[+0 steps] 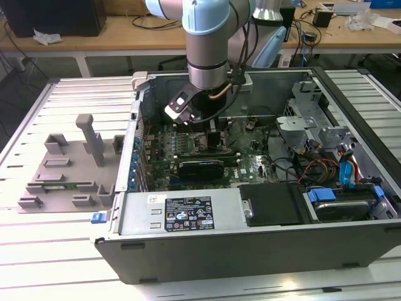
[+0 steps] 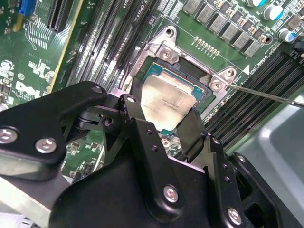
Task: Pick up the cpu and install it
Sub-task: 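Place the cpu into insertion slot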
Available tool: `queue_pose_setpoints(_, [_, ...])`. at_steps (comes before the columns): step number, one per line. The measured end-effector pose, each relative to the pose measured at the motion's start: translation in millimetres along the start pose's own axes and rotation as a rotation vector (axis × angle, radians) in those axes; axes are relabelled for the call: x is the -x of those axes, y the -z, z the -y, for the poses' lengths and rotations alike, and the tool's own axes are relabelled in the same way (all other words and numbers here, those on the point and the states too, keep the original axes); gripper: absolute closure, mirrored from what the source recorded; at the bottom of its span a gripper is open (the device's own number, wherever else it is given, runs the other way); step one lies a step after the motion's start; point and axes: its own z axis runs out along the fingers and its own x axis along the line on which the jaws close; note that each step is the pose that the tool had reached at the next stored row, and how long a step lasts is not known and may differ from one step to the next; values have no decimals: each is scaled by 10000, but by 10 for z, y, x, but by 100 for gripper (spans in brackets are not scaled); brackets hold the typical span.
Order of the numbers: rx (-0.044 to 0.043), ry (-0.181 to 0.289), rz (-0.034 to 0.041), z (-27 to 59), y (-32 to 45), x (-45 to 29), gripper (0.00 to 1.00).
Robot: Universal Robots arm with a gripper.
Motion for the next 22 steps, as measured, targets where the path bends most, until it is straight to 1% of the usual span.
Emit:
queue_pose_setpoints(3, [3, -34, -1, 0, -2, -1, 46])
queue_pose_setpoints(6, [3, -175, 9, 0, -2, -8, 46])
queue_pose_setpoints(10, [4, -267, 15, 4, -1, -33, 46])
queue_pose_setpoints(13, [5, -276, 14, 4, -5, -47, 46])
queue_pose_setpoints(22, [5, -253, 21, -1, -24, -52, 46])
